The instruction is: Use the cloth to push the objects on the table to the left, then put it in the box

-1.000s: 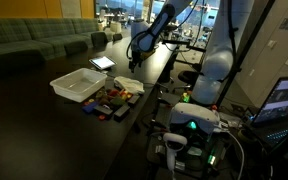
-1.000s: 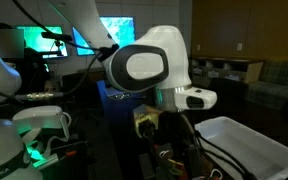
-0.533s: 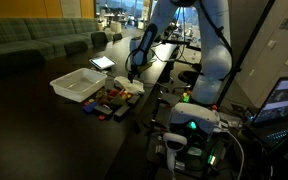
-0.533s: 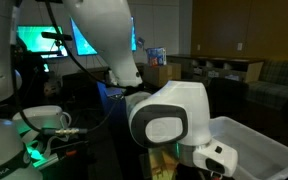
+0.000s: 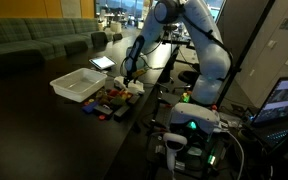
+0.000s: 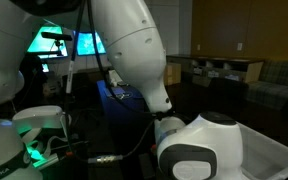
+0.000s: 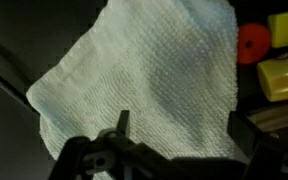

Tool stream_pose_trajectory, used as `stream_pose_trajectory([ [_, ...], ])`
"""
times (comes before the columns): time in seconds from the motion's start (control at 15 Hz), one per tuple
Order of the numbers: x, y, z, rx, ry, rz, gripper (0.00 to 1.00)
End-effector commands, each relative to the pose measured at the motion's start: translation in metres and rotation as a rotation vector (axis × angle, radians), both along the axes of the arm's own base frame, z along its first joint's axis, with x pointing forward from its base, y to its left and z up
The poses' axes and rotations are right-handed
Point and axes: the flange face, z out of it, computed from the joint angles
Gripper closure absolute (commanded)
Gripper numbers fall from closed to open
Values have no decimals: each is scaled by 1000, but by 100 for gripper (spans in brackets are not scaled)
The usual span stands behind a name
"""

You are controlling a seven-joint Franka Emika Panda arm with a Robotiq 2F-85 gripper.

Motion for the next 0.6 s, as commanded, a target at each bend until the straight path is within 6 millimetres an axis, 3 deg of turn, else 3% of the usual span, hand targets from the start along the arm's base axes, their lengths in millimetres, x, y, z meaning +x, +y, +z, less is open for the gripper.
stream_pose_trajectory([
  [0.0,23,-30,-16,9,-27,-23,0],
  [0.53,45,-65,-55,2,24,-71,0],
])
